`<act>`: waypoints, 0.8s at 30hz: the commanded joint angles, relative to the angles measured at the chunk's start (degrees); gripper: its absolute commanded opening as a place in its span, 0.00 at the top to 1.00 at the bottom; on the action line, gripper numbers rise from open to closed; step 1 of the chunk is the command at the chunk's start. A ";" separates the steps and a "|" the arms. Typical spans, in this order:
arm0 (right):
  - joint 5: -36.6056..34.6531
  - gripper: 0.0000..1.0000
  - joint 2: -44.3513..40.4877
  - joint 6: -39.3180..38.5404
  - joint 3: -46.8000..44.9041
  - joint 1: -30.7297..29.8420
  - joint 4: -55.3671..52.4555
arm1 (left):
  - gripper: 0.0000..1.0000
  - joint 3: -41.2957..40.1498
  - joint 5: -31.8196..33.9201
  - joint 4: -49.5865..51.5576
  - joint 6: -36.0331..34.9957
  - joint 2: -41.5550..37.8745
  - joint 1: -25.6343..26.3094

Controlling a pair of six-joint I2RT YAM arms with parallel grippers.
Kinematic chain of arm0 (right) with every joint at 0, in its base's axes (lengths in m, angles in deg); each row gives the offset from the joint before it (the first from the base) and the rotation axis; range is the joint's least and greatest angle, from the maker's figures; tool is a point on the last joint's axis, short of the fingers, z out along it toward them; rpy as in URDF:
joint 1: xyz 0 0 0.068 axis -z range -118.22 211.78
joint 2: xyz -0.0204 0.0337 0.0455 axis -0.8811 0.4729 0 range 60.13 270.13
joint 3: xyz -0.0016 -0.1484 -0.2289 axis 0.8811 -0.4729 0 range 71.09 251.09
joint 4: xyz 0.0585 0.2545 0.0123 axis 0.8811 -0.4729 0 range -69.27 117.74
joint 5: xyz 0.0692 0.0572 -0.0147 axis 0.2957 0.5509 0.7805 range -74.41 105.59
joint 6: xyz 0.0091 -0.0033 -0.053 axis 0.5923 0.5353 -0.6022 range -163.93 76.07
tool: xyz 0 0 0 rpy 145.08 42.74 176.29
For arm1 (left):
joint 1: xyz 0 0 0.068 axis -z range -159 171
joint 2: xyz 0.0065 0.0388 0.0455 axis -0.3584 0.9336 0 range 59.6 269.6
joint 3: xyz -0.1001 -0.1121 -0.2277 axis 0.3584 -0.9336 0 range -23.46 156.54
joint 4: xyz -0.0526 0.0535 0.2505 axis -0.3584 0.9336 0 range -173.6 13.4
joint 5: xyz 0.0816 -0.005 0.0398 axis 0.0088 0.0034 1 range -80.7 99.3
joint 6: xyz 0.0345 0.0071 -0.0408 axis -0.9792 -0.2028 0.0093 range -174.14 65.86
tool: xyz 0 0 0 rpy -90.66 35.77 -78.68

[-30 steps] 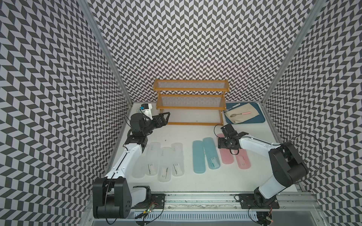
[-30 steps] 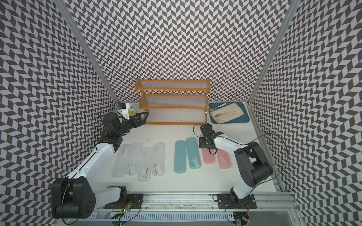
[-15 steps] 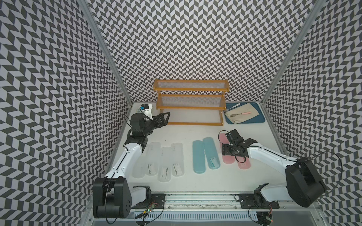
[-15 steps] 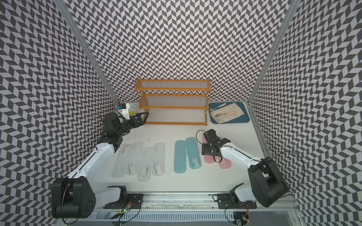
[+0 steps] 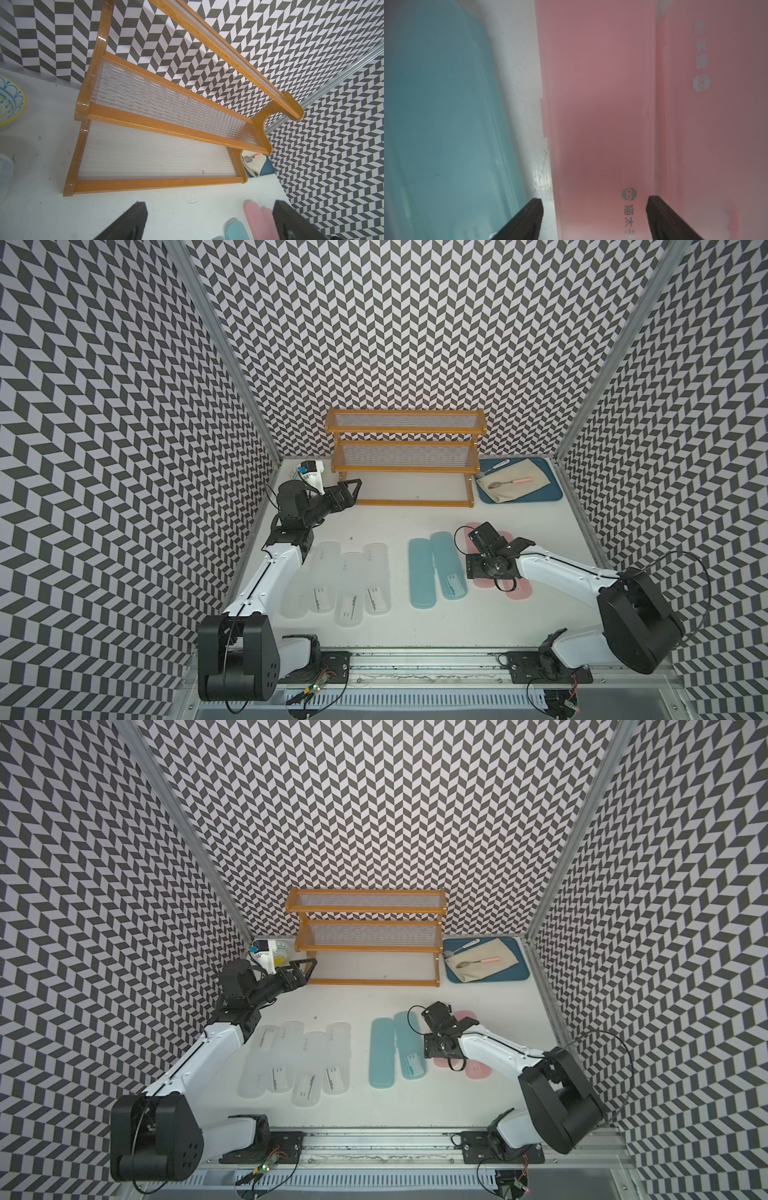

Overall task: Place the pencil cases on the shelf according to color
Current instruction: Pick up the pencil case from the center of the board.

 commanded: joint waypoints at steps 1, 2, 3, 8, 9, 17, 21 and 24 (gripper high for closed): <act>-2.89 0.17 1.74 1.72 1.19 -0.40 -2.70 | 0.01 1.38 -1.03 -0.97 0.19 -0.51 0.01; -3.69 0.17 1.67 2.01 1.68 -0.58 -3.26 | 0.01 1.34 -1.12 -0.96 0.19 -0.58 0.01; -4.41 0.17 1.28 2.15 2.05 -0.77 -3.76 | 0.01 1.38 -1.12 -0.96 0.12 -0.67 -0.01; -3.57 0.16 0.03 1.86 2.09 -0.87 -3.70 | 0.01 1.26 -1.06 -1.05 0.26 -0.98 0.01; -3.21 0.16 0.58 1.83 2.06 -0.99 -3.82 | 0.01 1.28 -1.12 -1.05 0.28 -0.99 -0.01; -1.83 0.16 3.30 2.14 0.49 -1.81 -1.51 | 0.01 1.27 -1.12 -0.86 0.01 -1.52 -0.01; -0.79 0.17 3.96 2.75 -0.51 -2.35 0.24 | 0.01 1.24 -1.12 -0.77 0.08 -1.53 0.01; -0.61 0.17 4.55 3.45 -1.32 -3.05 1.45 | 0.01 1.25 -1.04 -0.74 0.01 -1.61 -0.04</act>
